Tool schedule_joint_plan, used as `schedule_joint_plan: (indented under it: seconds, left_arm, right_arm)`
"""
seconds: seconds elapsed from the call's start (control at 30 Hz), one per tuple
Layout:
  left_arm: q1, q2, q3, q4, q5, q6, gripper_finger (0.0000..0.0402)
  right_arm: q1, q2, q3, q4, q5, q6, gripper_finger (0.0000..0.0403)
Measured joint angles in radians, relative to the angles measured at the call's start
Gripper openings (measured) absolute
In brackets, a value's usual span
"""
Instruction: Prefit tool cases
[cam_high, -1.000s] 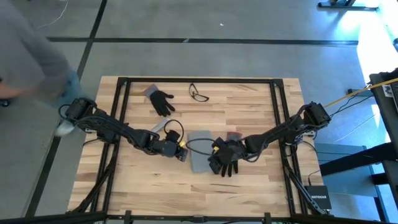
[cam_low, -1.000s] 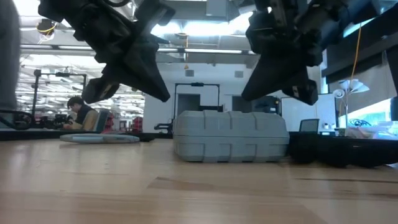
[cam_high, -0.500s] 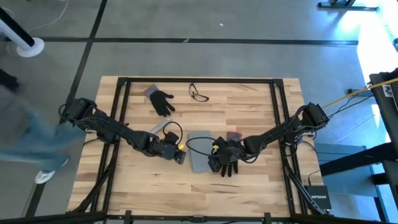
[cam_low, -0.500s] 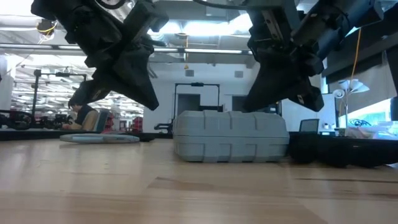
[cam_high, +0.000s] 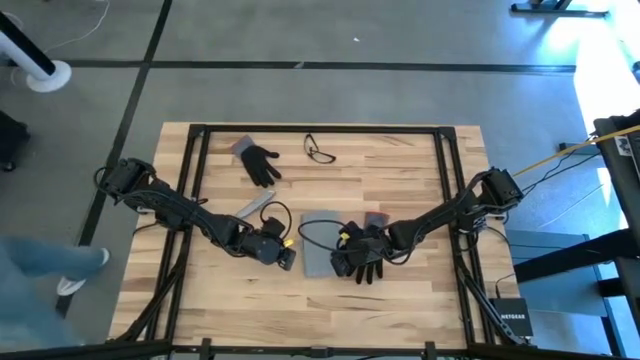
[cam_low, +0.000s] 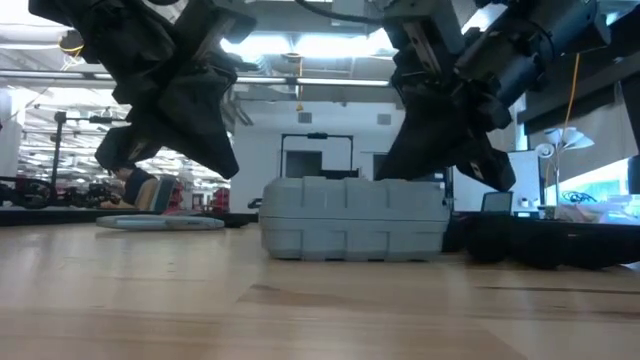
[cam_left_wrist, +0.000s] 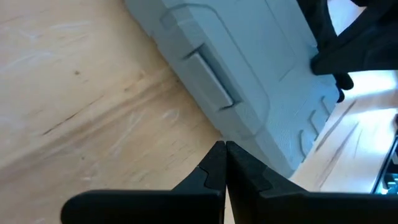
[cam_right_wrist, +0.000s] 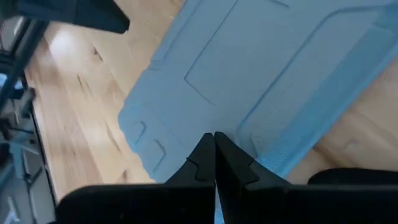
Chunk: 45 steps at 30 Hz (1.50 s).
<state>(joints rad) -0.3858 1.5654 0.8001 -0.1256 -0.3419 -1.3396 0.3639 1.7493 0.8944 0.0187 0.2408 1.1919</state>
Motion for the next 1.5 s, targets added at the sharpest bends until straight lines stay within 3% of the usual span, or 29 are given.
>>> schedule_joint_plan:
  seconds: [0.4, 0.77, 1.17, 1.5]
  left_arm:
    - [0.008, 0.0, 0.0, -0.013, -0.086, -0.108, 0.0]
    - [0.068, 0.0, 0.0, -0.013, -0.091, -0.127, 0.0]
    - [0.054, -0.008, 0.0, -0.055, -0.088, -0.133, 0.0001]
    - [0.054, -0.008, 0.0, -0.078, -0.09, -0.123, 0.0075]
  right_arm:
    - [-0.026, 0.009, -0.002, 0.026, 0.033, 0.12, 0.0]
    - [-0.033, 0.069, -0.003, 0.178, 0.03, 0.146, 0.0]
    - [-0.031, 0.072, -0.003, 0.176, 0.021, 0.157, 0.0]
    - [-0.038, 0.072, -0.003, 0.176, 0.02, 0.138, 0.0]
